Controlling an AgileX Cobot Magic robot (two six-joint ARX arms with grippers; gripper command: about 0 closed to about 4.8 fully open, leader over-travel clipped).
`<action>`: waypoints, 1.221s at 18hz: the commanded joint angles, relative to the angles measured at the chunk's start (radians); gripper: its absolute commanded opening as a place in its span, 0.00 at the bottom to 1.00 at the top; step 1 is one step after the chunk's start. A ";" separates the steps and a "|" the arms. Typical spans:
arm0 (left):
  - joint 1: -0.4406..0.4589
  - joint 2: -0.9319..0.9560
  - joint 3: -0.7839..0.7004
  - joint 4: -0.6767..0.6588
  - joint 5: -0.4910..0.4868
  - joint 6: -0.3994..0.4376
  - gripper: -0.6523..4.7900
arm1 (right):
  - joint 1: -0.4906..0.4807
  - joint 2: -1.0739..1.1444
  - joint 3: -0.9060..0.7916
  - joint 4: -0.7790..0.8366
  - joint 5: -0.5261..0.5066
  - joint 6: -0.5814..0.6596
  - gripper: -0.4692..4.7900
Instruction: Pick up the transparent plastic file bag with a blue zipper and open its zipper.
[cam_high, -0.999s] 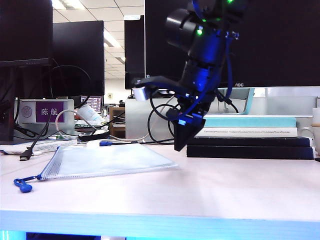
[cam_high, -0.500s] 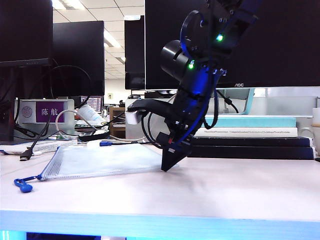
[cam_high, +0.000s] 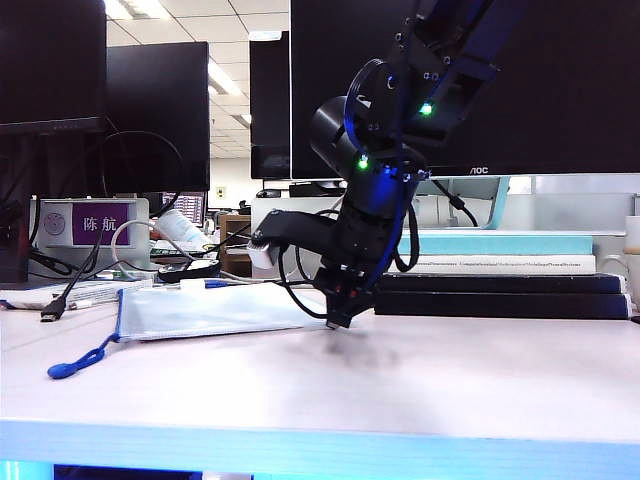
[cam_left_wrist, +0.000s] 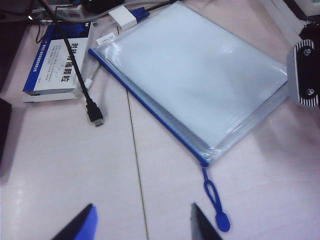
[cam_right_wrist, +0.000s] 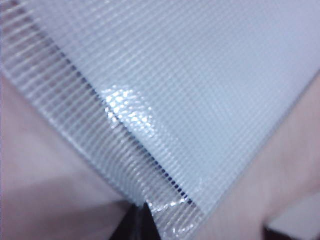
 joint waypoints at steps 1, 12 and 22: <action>-0.001 -0.001 0.005 0.019 0.000 -0.003 0.59 | -0.010 -0.008 -0.021 -0.141 0.048 0.001 0.08; -0.002 0.022 -0.002 0.020 0.177 0.025 0.82 | -0.005 -0.397 -0.018 -0.245 0.003 0.055 0.08; -0.191 0.062 -0.002 0.035 -0.194 -0.047 0.82 | 0.109 -0.360 -0.018 -0.297 -0.391 0.124 0.47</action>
